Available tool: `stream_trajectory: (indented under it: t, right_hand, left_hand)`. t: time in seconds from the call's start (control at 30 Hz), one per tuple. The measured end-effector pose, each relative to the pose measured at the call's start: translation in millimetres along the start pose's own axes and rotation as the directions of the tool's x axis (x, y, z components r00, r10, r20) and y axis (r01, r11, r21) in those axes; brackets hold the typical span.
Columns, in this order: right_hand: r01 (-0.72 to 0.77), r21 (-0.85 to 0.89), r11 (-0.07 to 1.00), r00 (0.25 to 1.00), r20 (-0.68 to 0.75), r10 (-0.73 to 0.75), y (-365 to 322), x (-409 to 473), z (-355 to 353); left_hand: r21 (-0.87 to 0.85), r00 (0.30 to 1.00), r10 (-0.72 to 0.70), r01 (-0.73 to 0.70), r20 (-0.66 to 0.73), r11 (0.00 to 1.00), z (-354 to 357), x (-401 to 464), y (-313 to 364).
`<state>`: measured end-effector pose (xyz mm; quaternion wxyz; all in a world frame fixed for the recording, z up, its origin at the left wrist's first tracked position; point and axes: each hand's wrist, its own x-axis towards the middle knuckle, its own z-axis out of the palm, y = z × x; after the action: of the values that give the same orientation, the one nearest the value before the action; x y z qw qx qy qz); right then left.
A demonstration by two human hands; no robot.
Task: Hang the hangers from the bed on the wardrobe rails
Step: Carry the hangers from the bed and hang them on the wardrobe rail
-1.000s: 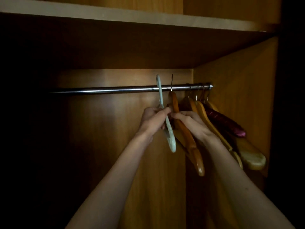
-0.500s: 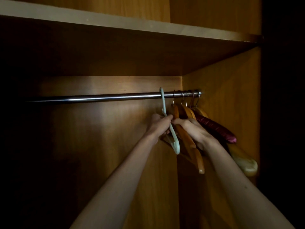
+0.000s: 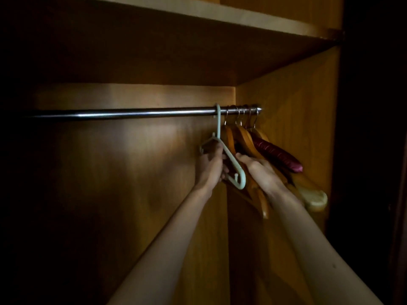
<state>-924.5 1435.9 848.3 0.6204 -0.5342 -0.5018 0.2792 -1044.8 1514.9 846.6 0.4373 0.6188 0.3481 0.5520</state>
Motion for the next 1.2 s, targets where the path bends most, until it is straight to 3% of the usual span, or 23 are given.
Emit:
stream_trajectory:
  t: [0.1, 0.17, 0.27, 0.37, 0.47, 0.57, 0.63, 0.8, 0.87, 1.03, 1.2]
  right_hand:
    - [0.065, 0.067, 0.996, 0.991, -0.120, -0.056, 31, -32, -4]
    - [0.103, 0.000, 0.995, 0.985, -0.141, -0.102, 59, -57, -4]
    - [0.039, -0.121, 0.992, 0.993, -0.110, -0.052, 112, -100, -1]
    - [-0.129, -0.237, 0.963, 0.992, -0.046, 0.121, 178, -148, 0]
    - [-0.310, -0.292, 0.905, 0.950, -0.056, 0.307, 246, -198, -5]
    - [-0.505, -0.316, 0.804, 0.862, -0.132, 0.489, 308, -251, -11]
    - [-0.617, -0.319, 0.719, 0.785, -0.183, 0.592, 345, -294, -16]
    - [-0.821, -0.291, 0.491, 0.567, -0.321, 0.758, 410, -399, -36]
    - [-0.902, -0.242, 0.358, 0.425, -0.350, 0.835, 432, -450, -47]
    - [-0.999, -0.017, 0.035, 0.039, -0.345, 0.938, 456, -608, -66]
    - [-0.955, 0.262, -0.137, -0.226, -0.346, 0.911, 433, -755, -73]
  left_hand:
    - [-0.298, 0.977, -0.212, 0.200, -0.007, 0.933, -8, -17, -36]
    - [-0.412, 0.939, -0.344, 0.318, 0.013, 0.854, -13, -36, -71]
    - [-0.216, 0.903, -0.429, 0.426, 0.034, 0.879, -18, -82, -144]
    - [0.056, 0.819, -0.566, 0.563, 0.098, 0.824, -12, -146, -223]
    - [0.208, 0.734, -0.660, 0.629, 0.158, 0.749, -4, -217, -298]
    - [0.467, 0.633, -0.731, 0.581, 0.255, 0.666, 3, -291, -360]
    - [0.613, 0.515, -0.792, 0.522, 0.328, 0.593, 6, -338, -392]
    - [0.843, 0.183, -0.861, 0.187, 0.474, 0.504, 14, -426, -442]
    - [0.869, 0.082, -0.874, 0.103, 0.478, 0.485, 20, -458, -450]
    - [0.900, -0.081, -0.902, -0.071, 0.424, 0.430, 51, -533, -451]
    - [0.854, -0.134, -0.896, -0.269, 0.424, 0.445, 106, -613, -433]
